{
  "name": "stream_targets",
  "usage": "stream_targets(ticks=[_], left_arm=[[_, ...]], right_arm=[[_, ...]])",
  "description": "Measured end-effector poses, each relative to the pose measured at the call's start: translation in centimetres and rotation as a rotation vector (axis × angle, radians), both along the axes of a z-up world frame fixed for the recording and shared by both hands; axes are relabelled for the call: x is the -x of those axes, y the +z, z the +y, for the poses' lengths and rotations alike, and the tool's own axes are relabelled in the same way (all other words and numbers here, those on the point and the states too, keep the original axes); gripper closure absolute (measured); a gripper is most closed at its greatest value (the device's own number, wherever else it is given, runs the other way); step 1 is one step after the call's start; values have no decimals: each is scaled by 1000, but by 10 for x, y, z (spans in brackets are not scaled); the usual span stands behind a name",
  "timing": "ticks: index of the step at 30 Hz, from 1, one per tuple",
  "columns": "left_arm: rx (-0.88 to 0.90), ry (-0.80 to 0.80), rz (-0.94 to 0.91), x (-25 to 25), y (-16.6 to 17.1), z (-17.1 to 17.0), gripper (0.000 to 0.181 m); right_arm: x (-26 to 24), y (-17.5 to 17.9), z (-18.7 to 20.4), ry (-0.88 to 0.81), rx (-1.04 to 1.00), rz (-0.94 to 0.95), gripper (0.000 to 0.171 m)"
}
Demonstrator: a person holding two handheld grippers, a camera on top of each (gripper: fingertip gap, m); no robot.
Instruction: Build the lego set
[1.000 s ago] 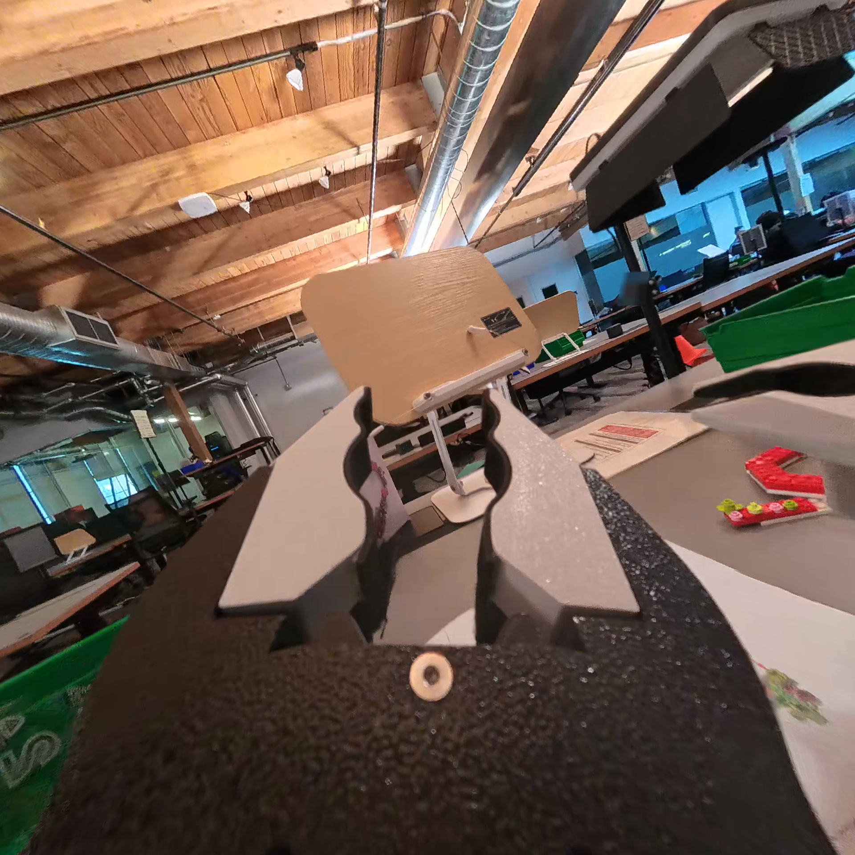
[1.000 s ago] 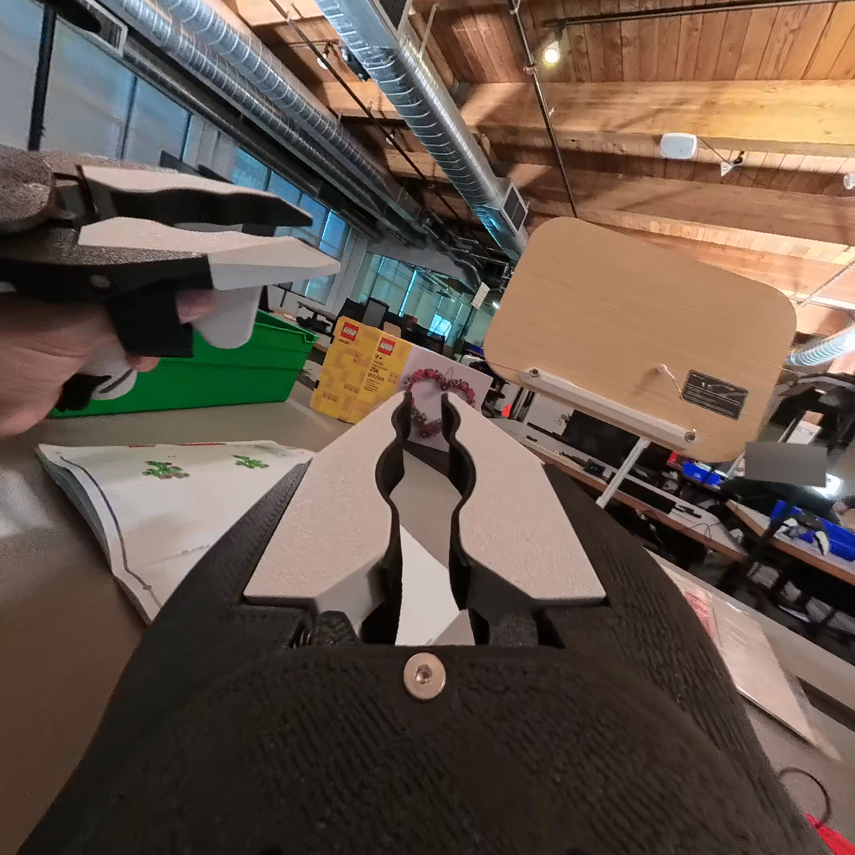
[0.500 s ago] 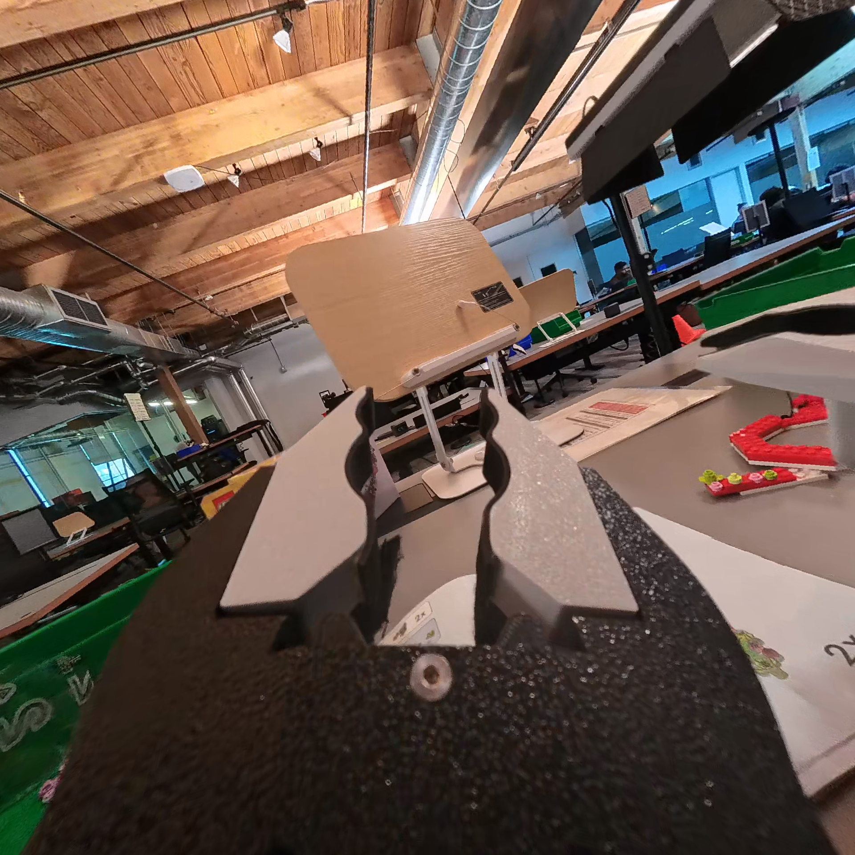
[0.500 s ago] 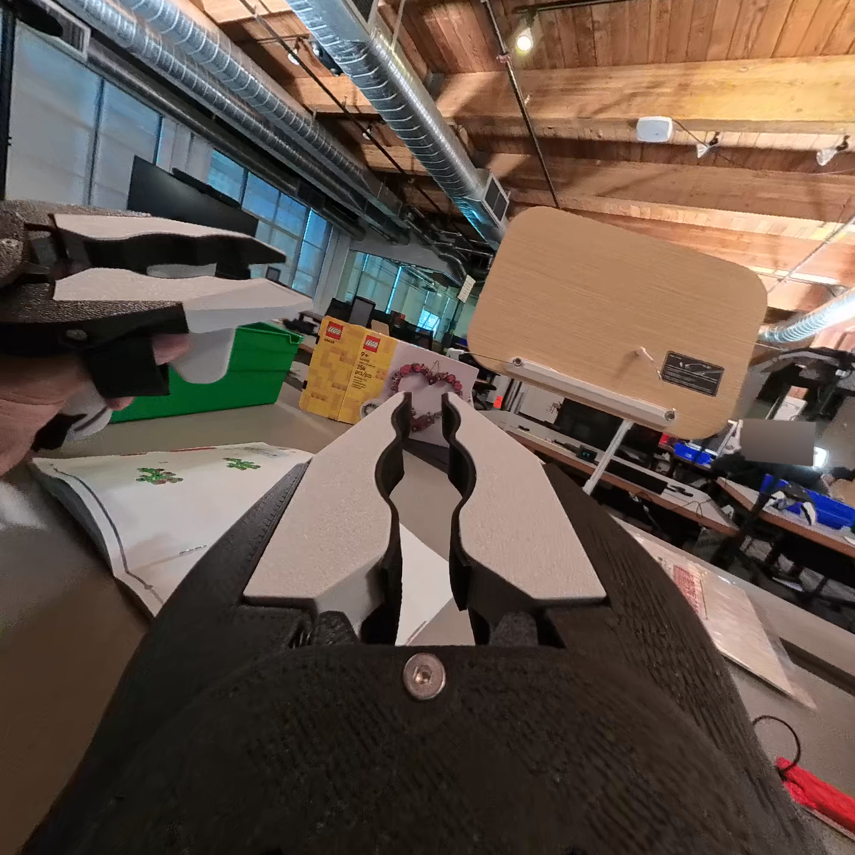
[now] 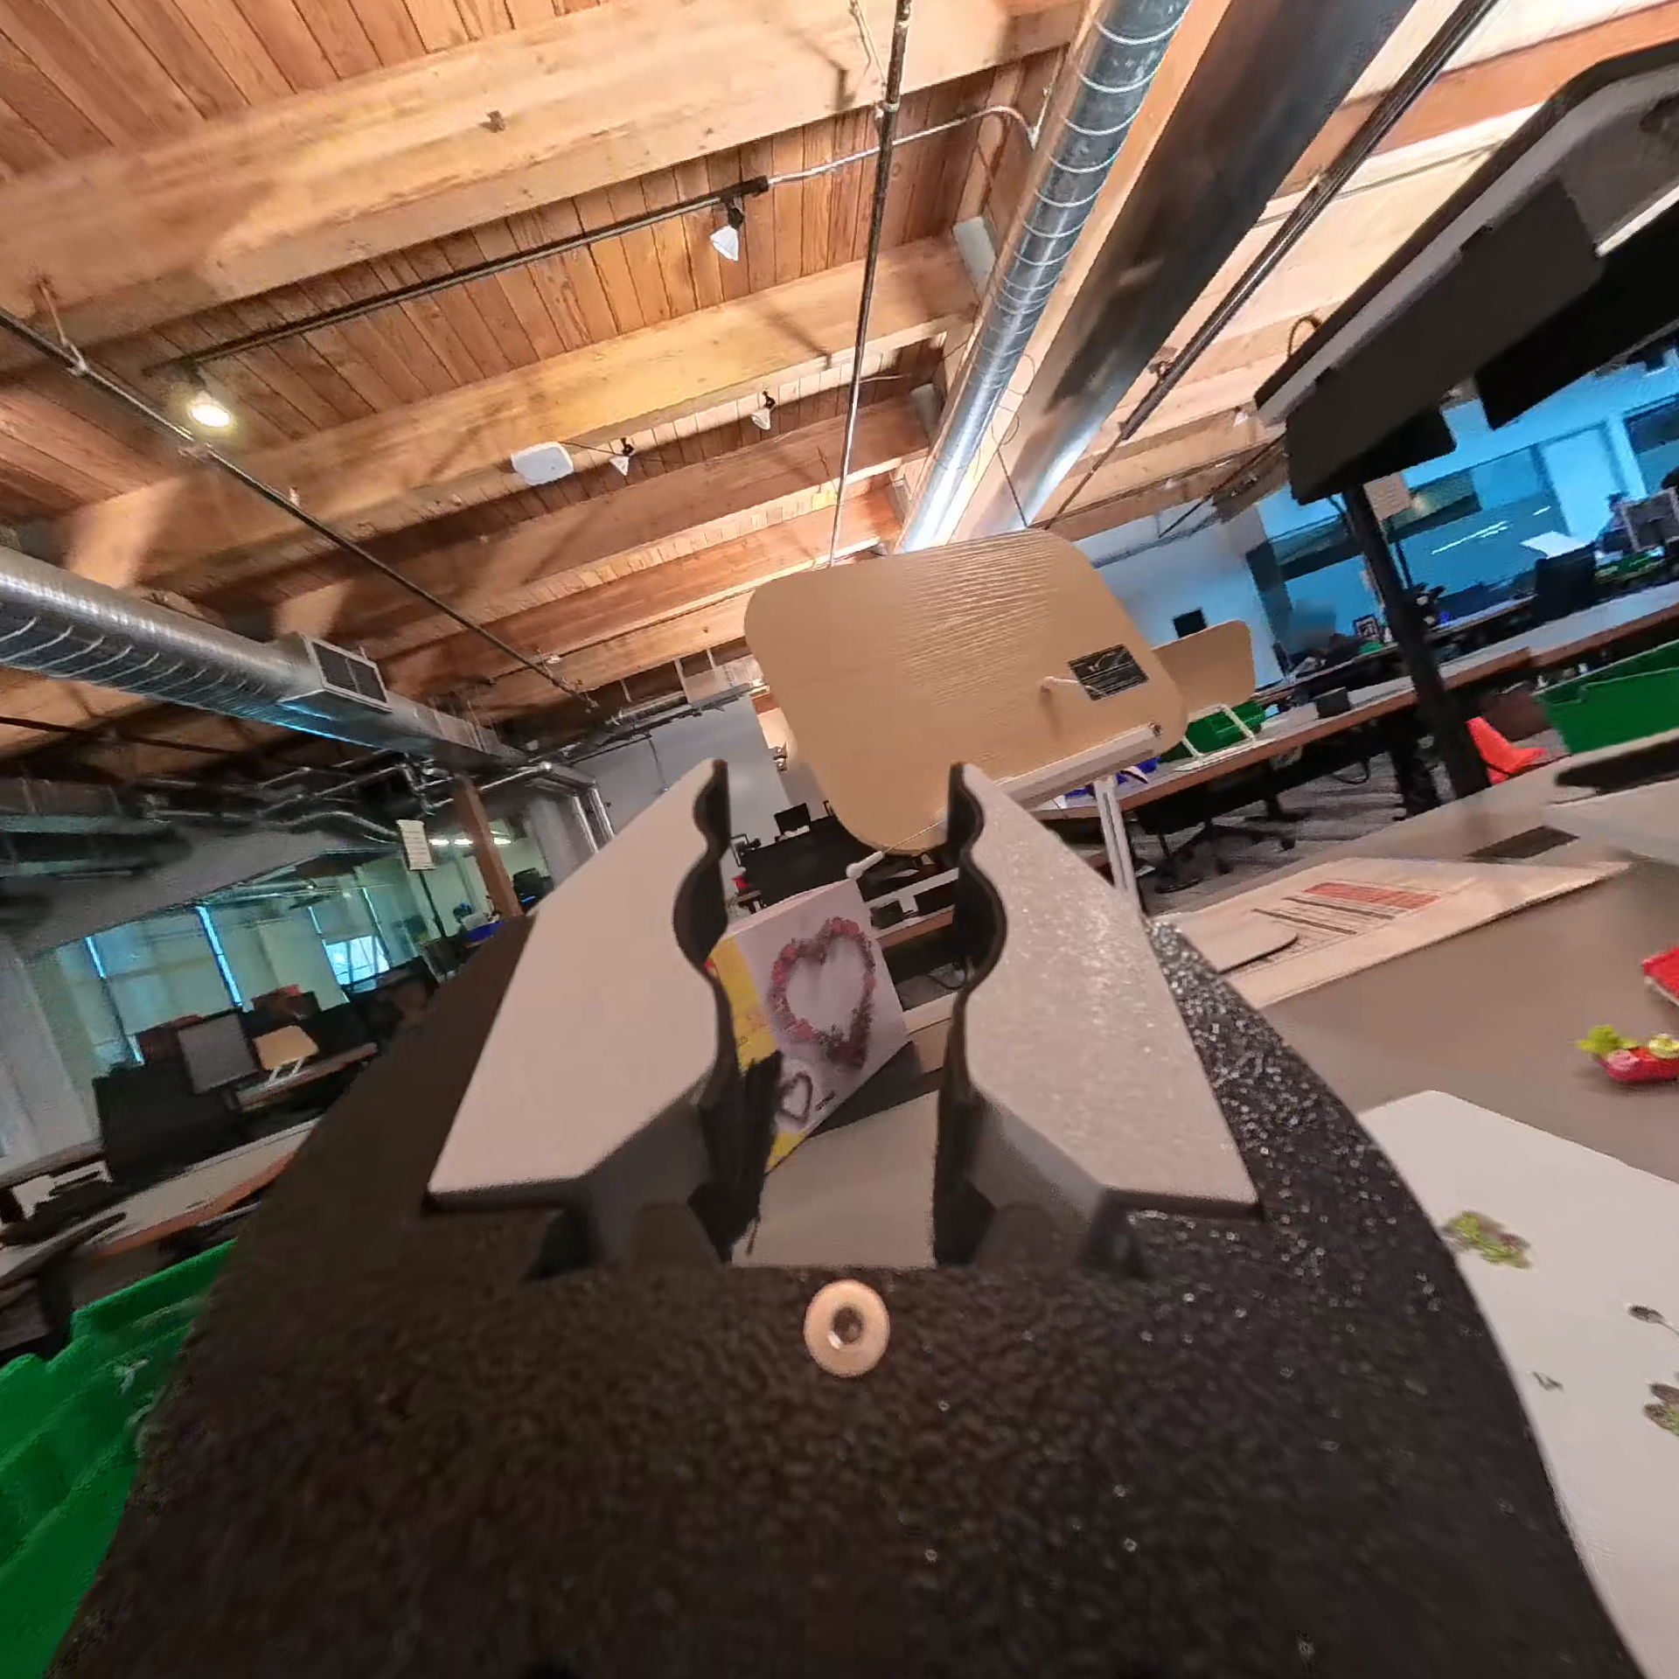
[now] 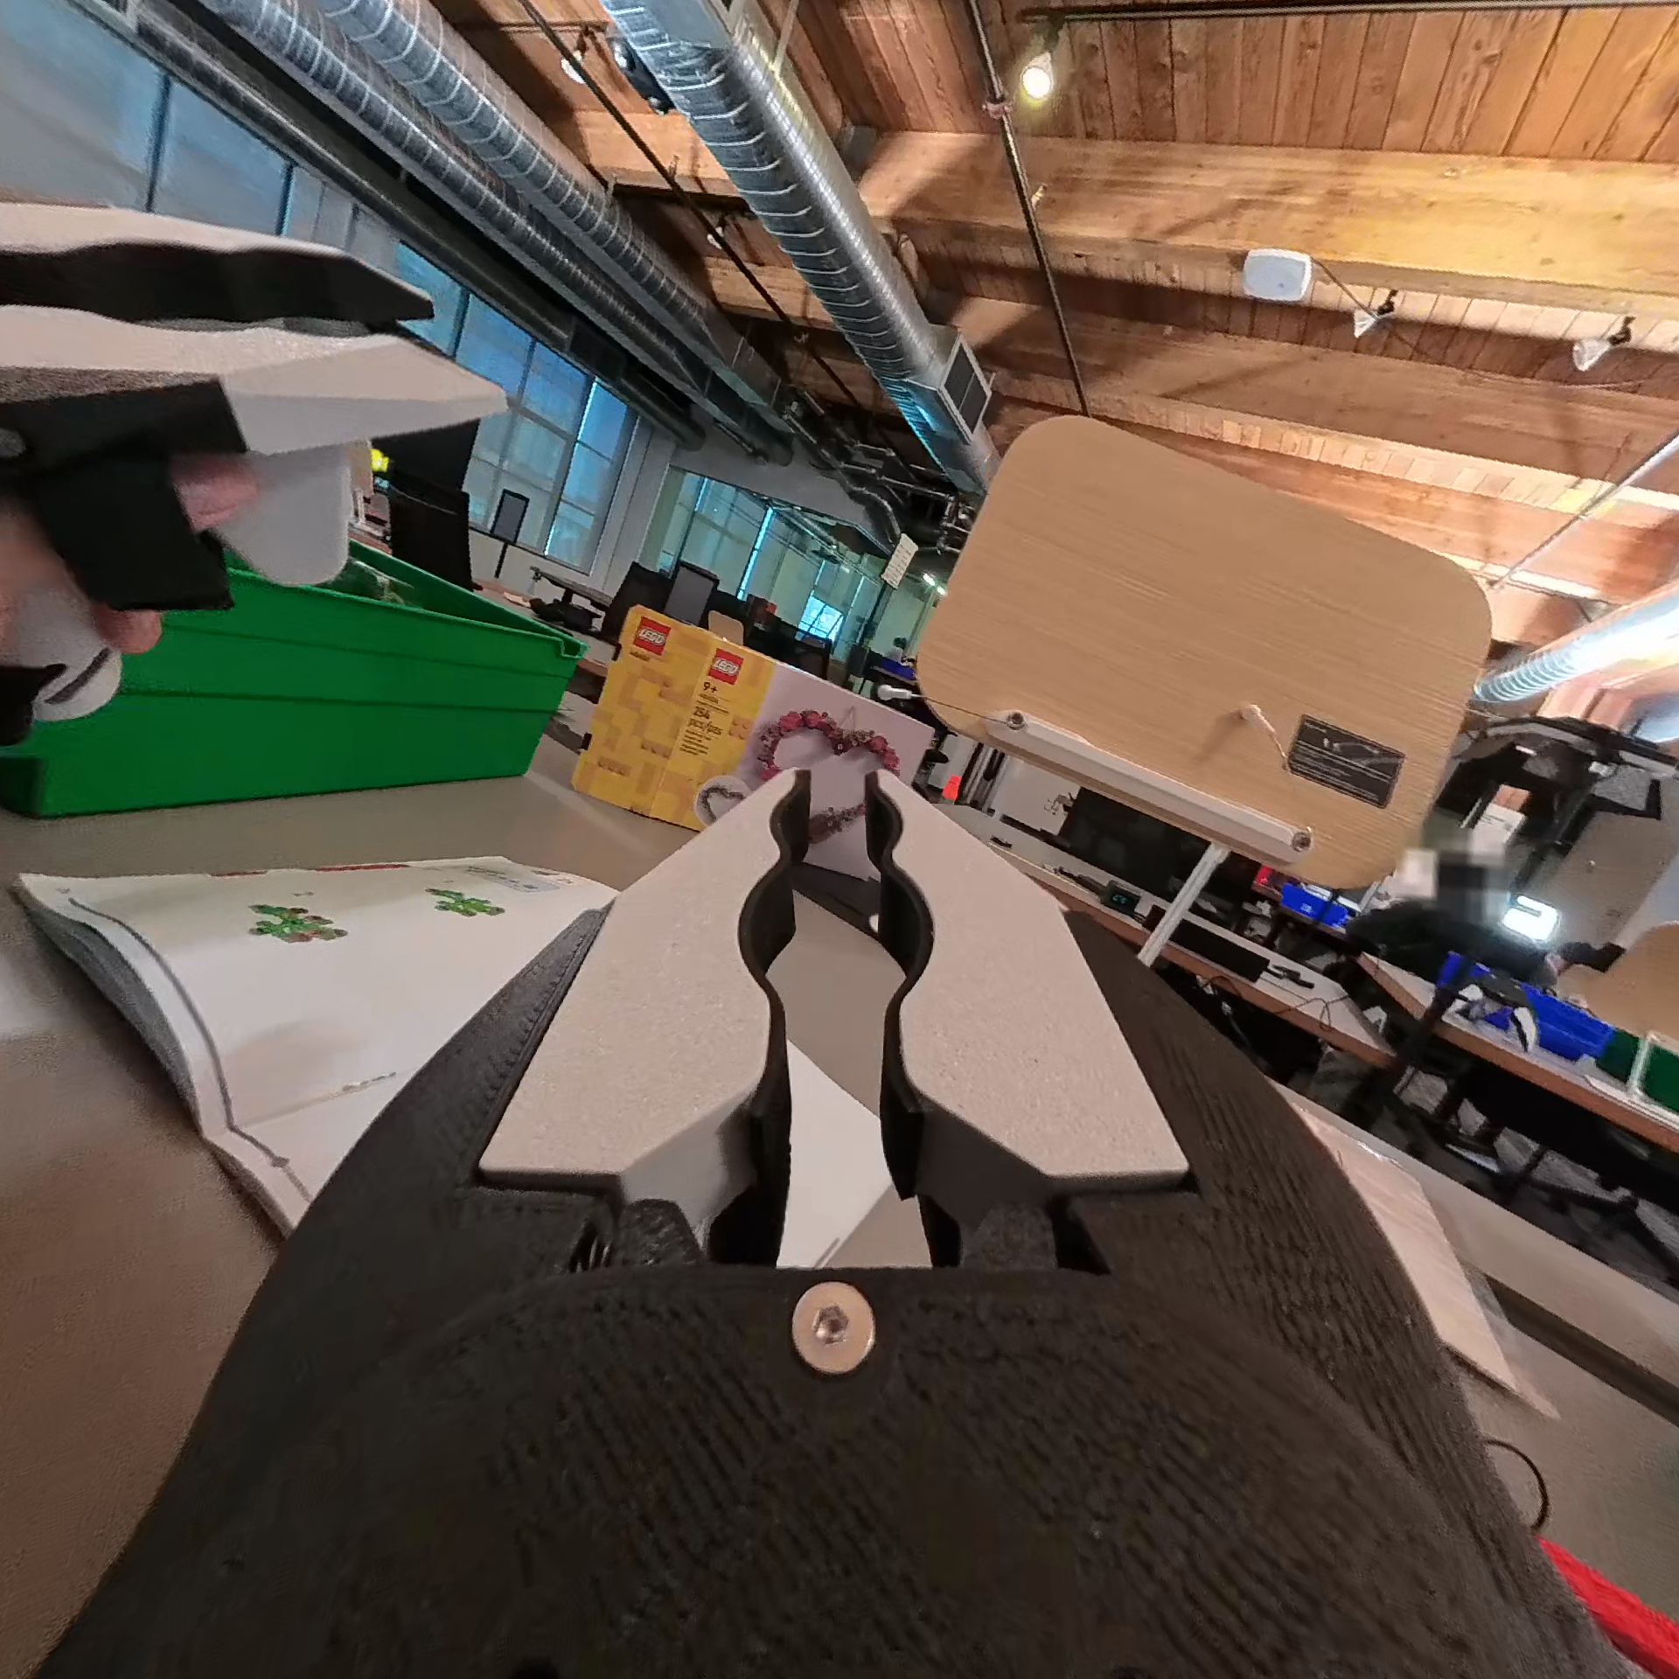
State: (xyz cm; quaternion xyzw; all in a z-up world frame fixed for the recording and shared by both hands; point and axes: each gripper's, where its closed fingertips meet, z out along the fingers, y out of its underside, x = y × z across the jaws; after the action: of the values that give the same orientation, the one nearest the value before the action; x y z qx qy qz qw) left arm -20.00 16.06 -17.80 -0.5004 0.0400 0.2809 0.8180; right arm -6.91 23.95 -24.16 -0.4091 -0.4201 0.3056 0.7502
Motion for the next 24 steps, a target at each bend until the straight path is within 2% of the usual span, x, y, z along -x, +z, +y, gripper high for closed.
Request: stream_targets(ticks=[6, 11, 17, 20, 24], left_arm=[[29, -59, -143, 12, 8, -7, 134], [140, -105, -54, -6, 23, -11, 134], [174, 9, 3, -14, 34, -43, 135], [203, 66, -26, -15, 27, -64, 135], [245, 95, -34, -24, 17, -93, 138]], right_arm=[[2, 0, -23, 60, -93, -36, 161], [6, -2, -39, 101, -183, -73, 160], [5, 0, -50, 137, -227, -77, 159], [8, -5, -74, 273, -270, -116, 154], [16, -52, -126, 671, -205, -425, 153]])
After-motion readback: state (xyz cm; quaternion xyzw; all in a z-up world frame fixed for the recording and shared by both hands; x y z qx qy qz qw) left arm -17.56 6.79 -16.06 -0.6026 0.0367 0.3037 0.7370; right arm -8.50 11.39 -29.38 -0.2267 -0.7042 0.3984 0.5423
